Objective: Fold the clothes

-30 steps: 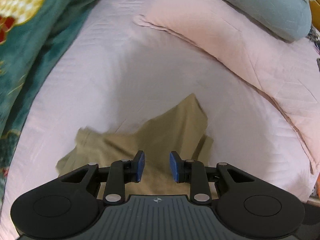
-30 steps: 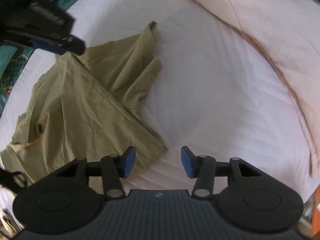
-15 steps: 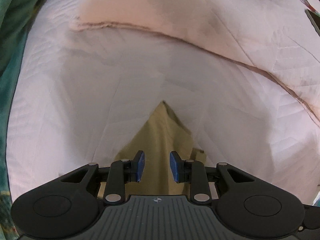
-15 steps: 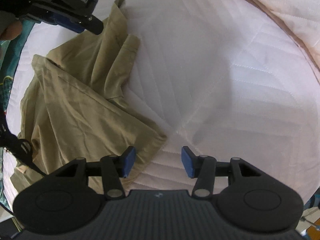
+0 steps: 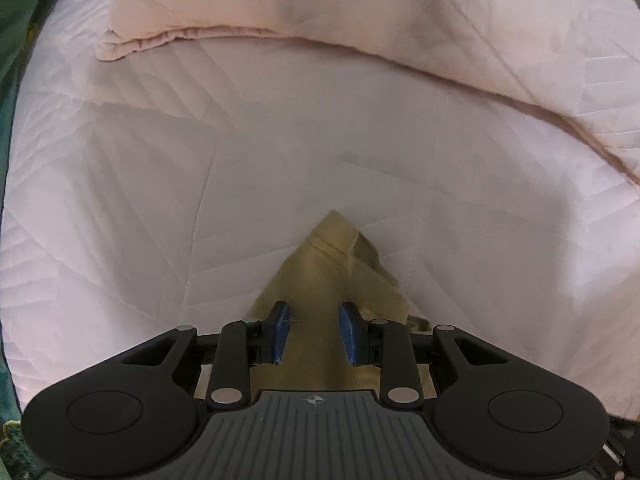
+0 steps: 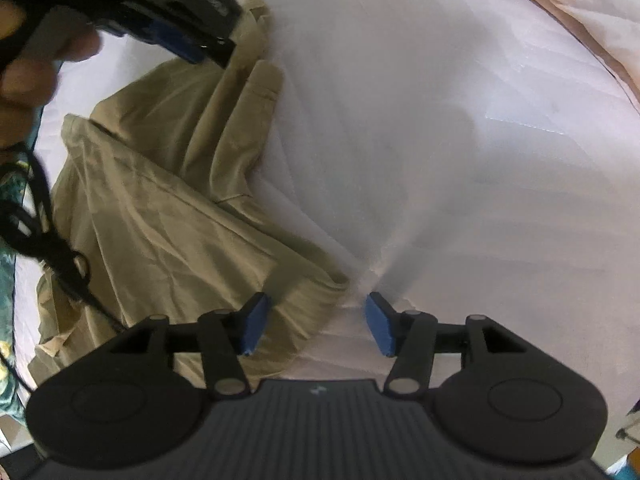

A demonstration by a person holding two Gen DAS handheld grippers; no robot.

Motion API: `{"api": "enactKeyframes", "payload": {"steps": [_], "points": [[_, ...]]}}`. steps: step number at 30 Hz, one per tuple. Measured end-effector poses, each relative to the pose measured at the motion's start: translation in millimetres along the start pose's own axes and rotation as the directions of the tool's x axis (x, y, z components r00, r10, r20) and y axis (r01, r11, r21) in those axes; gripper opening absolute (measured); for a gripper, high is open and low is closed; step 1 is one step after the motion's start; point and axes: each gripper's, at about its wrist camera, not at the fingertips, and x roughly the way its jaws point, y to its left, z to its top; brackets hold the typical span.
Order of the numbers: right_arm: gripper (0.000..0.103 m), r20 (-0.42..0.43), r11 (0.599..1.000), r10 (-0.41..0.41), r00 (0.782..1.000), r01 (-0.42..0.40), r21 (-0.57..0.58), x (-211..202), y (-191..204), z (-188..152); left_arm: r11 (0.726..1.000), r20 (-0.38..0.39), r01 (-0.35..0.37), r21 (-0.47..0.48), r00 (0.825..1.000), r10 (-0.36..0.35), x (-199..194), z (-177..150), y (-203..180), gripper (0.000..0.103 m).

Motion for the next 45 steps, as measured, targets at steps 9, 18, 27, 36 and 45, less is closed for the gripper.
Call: {"api": "enactKeyframes", "payload": {"steps": [9,18,27,36,45], "points": [[0.003,0.017,0.995,0.101,0.995,-0.101,-0.005,-6,-5,-10,0.999,0.045,0.046,-0.024,0.998,-0.045,-13,-7,8,0.0],[0.003,0.05,0.991,0.122,0.991,-0.119,-0.064,-25,12,-15,0.994,0.065,0.046,-0.097,0.997,-0.04,-48,-14,30,0.0],[0.021,0.025,0.998,0.065,0.998,-0.065,-0.021,-26,7,-6,0.998,-0.021,0.016,-0.058,1.0,-0.018,-27,-5,9,0.044],[0.035,0.045,0.998,0.061,0.997,-0.063,0.027,-18,0,-5,0.998,-0.059,0.026,0.05,0.998,-0.023,-9,5,-23,0.063],[0.042,0.035,0.992,0.1,0.994,-0.102,0.071,-6,0,-5,0.978,-0.024,-0.12,0.173,0.992,0.125,-21,4,-33,0.065]]}}
